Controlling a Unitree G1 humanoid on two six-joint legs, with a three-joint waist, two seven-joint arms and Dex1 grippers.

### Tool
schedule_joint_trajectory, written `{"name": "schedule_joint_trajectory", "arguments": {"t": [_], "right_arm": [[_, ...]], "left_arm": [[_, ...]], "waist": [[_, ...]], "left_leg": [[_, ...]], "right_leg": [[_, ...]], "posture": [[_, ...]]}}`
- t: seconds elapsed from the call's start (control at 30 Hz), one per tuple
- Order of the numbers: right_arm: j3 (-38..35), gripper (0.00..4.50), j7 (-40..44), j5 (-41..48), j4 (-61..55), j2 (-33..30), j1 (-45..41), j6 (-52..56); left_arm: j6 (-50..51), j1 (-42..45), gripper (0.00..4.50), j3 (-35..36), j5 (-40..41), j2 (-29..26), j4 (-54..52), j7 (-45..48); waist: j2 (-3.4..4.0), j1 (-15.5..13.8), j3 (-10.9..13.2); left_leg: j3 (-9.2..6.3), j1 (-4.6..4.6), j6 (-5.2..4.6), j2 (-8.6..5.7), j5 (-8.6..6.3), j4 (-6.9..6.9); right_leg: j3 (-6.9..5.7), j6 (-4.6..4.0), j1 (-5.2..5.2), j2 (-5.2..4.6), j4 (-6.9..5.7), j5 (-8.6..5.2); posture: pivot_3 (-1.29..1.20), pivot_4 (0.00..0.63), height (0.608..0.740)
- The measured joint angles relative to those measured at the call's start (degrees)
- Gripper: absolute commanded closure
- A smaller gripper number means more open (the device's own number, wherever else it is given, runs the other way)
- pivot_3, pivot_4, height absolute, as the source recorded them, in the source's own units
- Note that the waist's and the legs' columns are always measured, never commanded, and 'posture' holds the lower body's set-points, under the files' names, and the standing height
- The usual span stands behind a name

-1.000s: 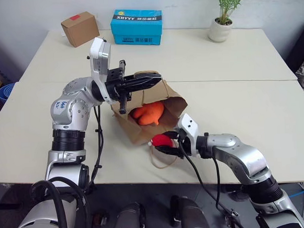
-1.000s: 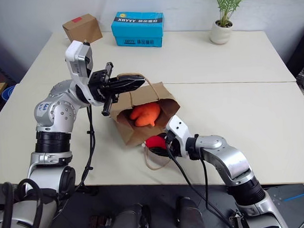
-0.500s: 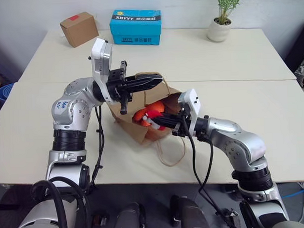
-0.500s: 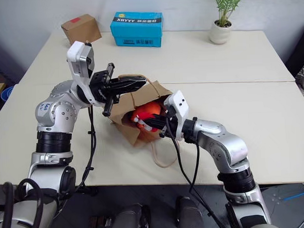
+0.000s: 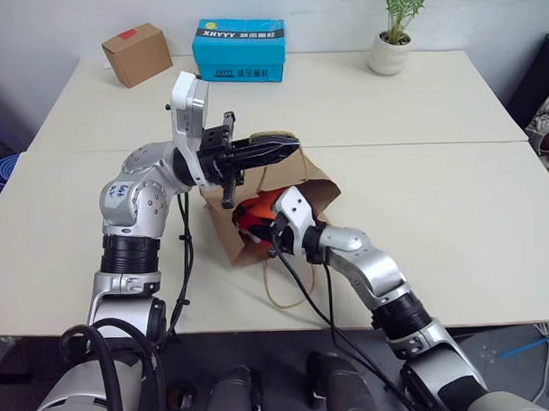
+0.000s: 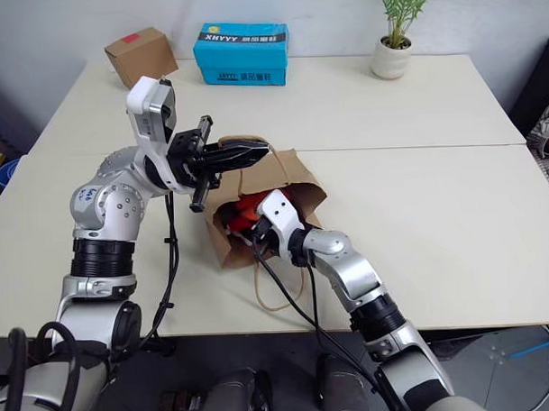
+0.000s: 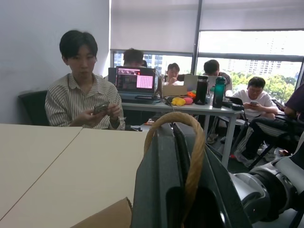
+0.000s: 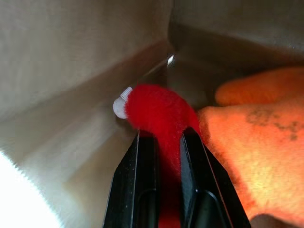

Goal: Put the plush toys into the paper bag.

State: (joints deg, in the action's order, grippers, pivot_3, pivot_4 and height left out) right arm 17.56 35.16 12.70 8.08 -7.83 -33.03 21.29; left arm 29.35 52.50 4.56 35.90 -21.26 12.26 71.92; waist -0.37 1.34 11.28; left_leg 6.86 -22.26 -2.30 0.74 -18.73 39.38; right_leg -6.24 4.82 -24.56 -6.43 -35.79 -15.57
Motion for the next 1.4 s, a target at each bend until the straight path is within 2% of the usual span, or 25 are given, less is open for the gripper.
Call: {"name": "schedule_joint_trajectory", "arguments": {"t": [0.17, 0.37, 0.53, 0.77, 0.87, 1.03, 1.1, 1.2, 1.23, 1.3, 1.4], "right_arm": [[-1.16, 2.25, 3.21, 2.35, -5.81, -2.52, 0.70, 4.29], [-6.05, 0.09, 10.64, 14.84, -22.62, -11.97, 4.63, 18.76], [-13.93, 0.03, 11.77, 22.58, -28.63, -20.23, 9.05, 27.24], [-14.07, 0.03, 8.27, 20.15, -24.05, -25.10, 12.58, 32.60], [-13.98, 0.62, 7.28, 20.75, -23.49, -23.86, 12.14, 34.95], [-14.19, 2.46, 6.47, 27.74, -23.51, -18.64, 11.96, 44.13], [-16.48, 3.17, 5.82, 31.36, -23.87, -18.18, 12.06, 47.94], [-24.67, 4.26, 4.05, 40.15, -25.41, -17.29, 12.29, 54.37], [-27.74, 4.49, 3.08, 44.19, -26.14, -16.70, 12.28, 56.36], [-31.94, 4.49, 1.25, 50.86, -27.24, -16.57, 12.28, 58.58], [-37.25, 4.49, -6.26, 67.09, -27.17, -18.94, 11.55, 57.86]], "left_arm": [[0.00, -0.14, 4.50, 0.00, 0.02, 0.14, -0.16, -0.30], [-0.03, -0.44, 4.50, 0.05, 0.04, -0.02, -0.35, -0.69], [-0.05, -1.40, 4.50, 0.10, 0.11, -0.12, -0.65, -1.07], [0.00, -1.70, 4.50, 0.11, 0.60, -0.14, -2.88, -1.32], [0.07, -2.45, 4.50, 0.16, 0.78, -0.20, -3.34, -1.80], [0.14, -3.75, 4.50, -0.21, 0.78, -0.21, -4.79, -2.39], [0.13, -3.76, 4.50, -0.22, 0.78, -0.24, -4.90, -2.60], [-0.12, -3.80, 4.50, -0.14, 0.77, -0.50, -4.81, -3.14], [-0.45, -3.79, 4.50, -0.14, 0.75, -0.51, -4.74, -3.24], [-1.39, -3.62, 4.50, -0.14, 0.63, -0.46, -4.43, -3.53], [-4.16, -1.17, 4.50, 0.05, 0.01, -0.06, -0.65, -3.86]], "waist": [[0.00, 0.12, 0.00], [0.00, 0.02, 0.00], [-0.02, -0.34, 0.00], [-0.02, -1.20, 0.00], [-0.07, -1.18, -0.04], [-0.07, -1.25, -0.04], [-0.07, -1.44, -0.04], [-0.07, -1.74, -0.04], [-0.07, -1.74, -0.04], [-0.07, -1.66, -0.04], [-0.08, -1.68, -0.03]], "left_leg": [[-0.07, -0.05, 0.00, 0.00, 0.00, 0.00], [-0.11, -0.06, -0.01, 0.00, -0.01, 0.00], [-0.09, -0.05, -0.04, -0.02, -0.02, 0.00], [0.00, -0.02, -0.04, -0.01, -0.02, 0.00], [0.01, 0.02, -0.04, 0.01, -0.02, 0.00], [-0.03, -0.02, -0.03, 0.02, -0.02, 0.00], [-0.05, -0.05, -0.07, -0.03, -0.02, 0.01], [-0.13, -0.11, -0.12, -0.03, -0.04, 0.09], [-0.13, -0.11, -0.12, -0.03, -0.04, 0.09], [-0.14, -0.10, -0.11, -0.02, -0.05, 0.08], [-0.13, -0.11, -0.12, -0.03, -0.05, 0.10]], "right_leg": [[0.10, 0.00, -0.01, -0.02, 0.01, 0.00], [0.12, -0.01, 0.00, -0.04, 0.05, 0.00], [0.11, 0.00, 0.02, -0.06, 0.07, 0.00], [0.09, -0.01, 0.00, -0.04, 0.05, 0.00], [0.10, 0.00, 0.02, -0.04, 0.05, 0.00], [0.10, -0.01, 0.01, -0.04, 0.05, 0.00], [0.10, 0.00, 0.01, -0.09, 0.05, 0.00], [0.12, 0.00, 0.03, -0.11, 0.06, 0.00], [0.13, 0.00, 0.03, -0.11, 0.06, 0.00], [0.15, 0.00, 0.03, -0.11, 0.06, 0.00], [0.13, 0.00, 0.02, -0.12, 0.05, 0.01]], "posture": [[0.00, 0.150, 0.740], [0.00, 0.150, 0.740], [0.00, 0.150, 0.740], [0.00, 0.150, 0.740], [0.00, 0.150, 0.740], [0.00, 0.150, 0.740], [0.00, 0.150, 0.740], [0.00, 0.150, 0.740], [0.00, 0.150, 0.740], [0.00, 0.150, 0.740], [0.00, 0.150, 0.740]]}}
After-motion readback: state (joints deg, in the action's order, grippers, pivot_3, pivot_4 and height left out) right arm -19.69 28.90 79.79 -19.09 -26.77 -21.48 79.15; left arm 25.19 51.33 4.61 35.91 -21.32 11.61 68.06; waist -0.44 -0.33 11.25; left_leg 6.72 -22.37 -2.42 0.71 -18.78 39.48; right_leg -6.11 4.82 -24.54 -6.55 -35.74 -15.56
